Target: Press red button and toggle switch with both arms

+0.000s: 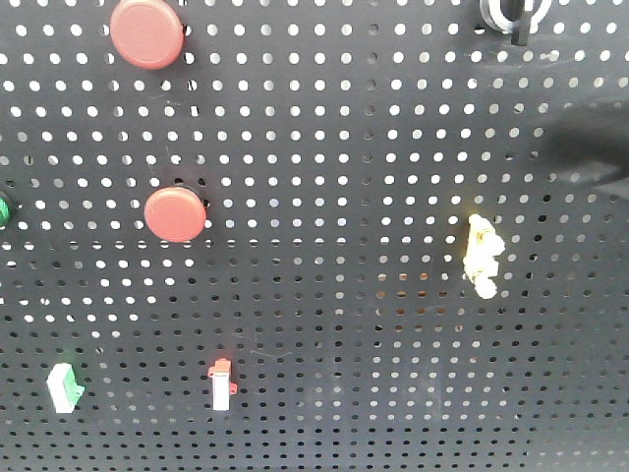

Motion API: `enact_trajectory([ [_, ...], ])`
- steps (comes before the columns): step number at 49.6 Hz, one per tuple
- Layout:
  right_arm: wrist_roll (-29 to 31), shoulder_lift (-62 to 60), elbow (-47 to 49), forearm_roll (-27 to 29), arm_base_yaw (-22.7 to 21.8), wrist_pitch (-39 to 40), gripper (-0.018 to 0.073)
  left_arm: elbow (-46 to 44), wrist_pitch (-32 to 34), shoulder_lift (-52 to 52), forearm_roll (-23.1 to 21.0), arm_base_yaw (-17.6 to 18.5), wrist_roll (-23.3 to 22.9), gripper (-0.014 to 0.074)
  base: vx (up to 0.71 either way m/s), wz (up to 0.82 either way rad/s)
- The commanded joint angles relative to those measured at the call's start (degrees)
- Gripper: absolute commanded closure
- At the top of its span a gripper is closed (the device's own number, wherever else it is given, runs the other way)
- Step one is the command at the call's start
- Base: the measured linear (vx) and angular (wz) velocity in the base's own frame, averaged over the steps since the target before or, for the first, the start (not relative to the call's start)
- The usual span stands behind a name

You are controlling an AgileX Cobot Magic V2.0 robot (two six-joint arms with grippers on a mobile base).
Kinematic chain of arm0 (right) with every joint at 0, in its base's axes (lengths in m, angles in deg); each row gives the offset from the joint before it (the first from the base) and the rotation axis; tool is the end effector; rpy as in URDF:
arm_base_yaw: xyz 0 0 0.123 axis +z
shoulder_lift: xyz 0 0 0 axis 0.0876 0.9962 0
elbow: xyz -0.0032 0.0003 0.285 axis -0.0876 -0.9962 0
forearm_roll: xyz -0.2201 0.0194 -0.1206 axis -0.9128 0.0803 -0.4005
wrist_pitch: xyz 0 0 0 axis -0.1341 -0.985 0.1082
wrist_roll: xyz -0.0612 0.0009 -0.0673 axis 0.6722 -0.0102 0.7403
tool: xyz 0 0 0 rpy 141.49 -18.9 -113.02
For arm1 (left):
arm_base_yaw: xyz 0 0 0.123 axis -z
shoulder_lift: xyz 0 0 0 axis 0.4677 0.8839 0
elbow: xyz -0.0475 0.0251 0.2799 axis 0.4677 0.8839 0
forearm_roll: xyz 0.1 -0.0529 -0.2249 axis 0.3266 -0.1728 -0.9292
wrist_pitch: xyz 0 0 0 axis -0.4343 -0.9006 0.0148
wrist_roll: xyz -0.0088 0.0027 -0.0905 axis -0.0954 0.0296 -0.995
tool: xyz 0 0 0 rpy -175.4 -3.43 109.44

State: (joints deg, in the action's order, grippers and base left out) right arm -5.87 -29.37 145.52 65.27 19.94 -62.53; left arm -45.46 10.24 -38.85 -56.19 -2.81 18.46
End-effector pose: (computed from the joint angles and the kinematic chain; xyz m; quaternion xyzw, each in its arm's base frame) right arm 0.1423 0.0933 0.4764 -0.2930 0.6162 0.3157 0.6594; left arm 0.0854 -0.0653 0.4081 0.2662 0.6093 -0.2071 0.7176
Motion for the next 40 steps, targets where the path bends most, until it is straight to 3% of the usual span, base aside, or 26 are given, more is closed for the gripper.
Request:
enact_trajectory([
  [1, 0.09, 2.92, 1.66, 2.05, 7.22, 7.90, 0.0562, -1.38, 1.30, 0.10, -1.79, 0.14, -0.10, 0.0594, 0.00, 0.00],
  [7, 3.41, 7.60, 1.66, 1.05, 20.49, 20.61, 0.0562, -1.38, 0.62, 0.10, -1.79, 0.14, -0.10, 0.0594, 0.00, 0.00],
  [12, 5.03, 8.99, 1.66, -0.32, 27.12, 32.67, 0.0562, -1.38, 0.62, 0.10, -1.79, 0.14, -0.10, 0.0594, 0.00, 0.00],
  [22, 6.21, 7.52, 1.66, 0.79, 28.82, 48.83, 0.0562, -1.38, 0.44, 0.10, -1.60, 0.14, -0.10, 0.0594, 0.00, 0.00],
  [31, 11.20, 6.50, 1.66, 0.79, 28.88, 50.10, 0.0562, -1.38, 0.27, 0.10, -1.55, 0.14, -0.10, 0.0594, 0.00, 0.00],
  [40, 11.30, 6.50, 1.52, 0.79, 28.88, 50.05, 0.0562, -1.38, 0.21, 0.10, -1.14, 0.14, -0.10, 0.0594, 0.00, 0.00],
])
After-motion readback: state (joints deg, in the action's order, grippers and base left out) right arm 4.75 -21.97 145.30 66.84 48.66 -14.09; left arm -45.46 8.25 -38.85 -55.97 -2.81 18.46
